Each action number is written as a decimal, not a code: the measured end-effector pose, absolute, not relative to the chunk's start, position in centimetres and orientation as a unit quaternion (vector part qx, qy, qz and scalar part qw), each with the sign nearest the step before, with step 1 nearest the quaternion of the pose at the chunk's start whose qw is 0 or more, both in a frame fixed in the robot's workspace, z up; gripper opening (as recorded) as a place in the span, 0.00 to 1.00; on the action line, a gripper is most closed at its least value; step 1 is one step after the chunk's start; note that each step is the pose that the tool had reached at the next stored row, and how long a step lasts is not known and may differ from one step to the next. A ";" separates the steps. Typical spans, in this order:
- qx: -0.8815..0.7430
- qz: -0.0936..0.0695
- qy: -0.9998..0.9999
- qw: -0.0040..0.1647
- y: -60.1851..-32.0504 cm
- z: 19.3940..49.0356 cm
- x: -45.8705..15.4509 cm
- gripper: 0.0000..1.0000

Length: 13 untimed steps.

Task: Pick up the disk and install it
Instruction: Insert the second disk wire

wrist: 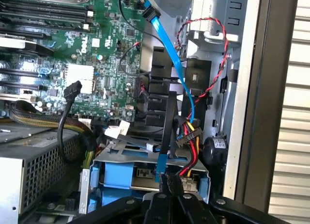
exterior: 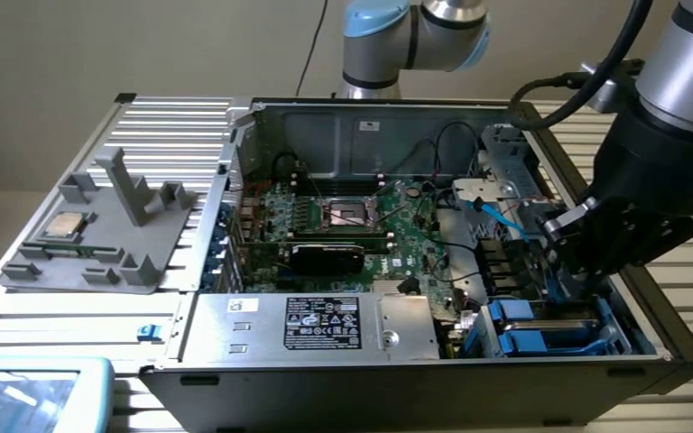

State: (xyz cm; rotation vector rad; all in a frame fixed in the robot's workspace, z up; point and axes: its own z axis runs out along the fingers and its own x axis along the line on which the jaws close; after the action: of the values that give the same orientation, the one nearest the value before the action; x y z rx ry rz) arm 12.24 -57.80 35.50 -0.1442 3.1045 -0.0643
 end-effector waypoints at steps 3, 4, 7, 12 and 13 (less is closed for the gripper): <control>-0.046 -0.021 0.999 0.016 -57.9 35.5 12.6 0.11; -0.046 -0.021 0.999 0.016 -57.9 35.4 12.6 0.11; -0.046 -0.021 0.999 0.016 -57.9 35.0 12.6 0.11; -0.046 -0.020 0.999 0.016 -58.0 34.1 12.6 0.11; -0.046 -0.020 0.999 0.016 -58.0 34.0 12.6 0.11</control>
State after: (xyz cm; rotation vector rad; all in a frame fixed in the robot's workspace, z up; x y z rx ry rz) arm 12.59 -57.96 33.96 -0.1442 3.1049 -0.0630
